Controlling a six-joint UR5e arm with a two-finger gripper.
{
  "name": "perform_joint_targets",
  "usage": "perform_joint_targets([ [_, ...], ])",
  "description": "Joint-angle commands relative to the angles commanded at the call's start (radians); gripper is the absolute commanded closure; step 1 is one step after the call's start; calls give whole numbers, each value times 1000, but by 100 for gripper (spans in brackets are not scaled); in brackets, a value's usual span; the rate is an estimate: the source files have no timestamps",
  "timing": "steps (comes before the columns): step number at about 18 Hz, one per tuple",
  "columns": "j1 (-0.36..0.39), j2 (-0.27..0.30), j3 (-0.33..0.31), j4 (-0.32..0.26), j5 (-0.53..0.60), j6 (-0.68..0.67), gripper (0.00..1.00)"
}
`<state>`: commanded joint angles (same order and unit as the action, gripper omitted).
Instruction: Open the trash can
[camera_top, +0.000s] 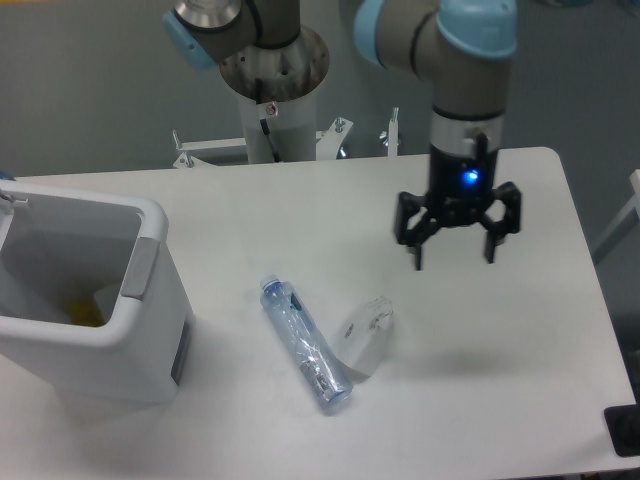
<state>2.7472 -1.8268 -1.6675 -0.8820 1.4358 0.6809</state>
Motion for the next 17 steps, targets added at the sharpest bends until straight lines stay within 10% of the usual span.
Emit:
perform_joint_targets([
  [9,106,-95,54,-2,34,415,0],
  [17,106,-104,43,-6,113,493,0],
])
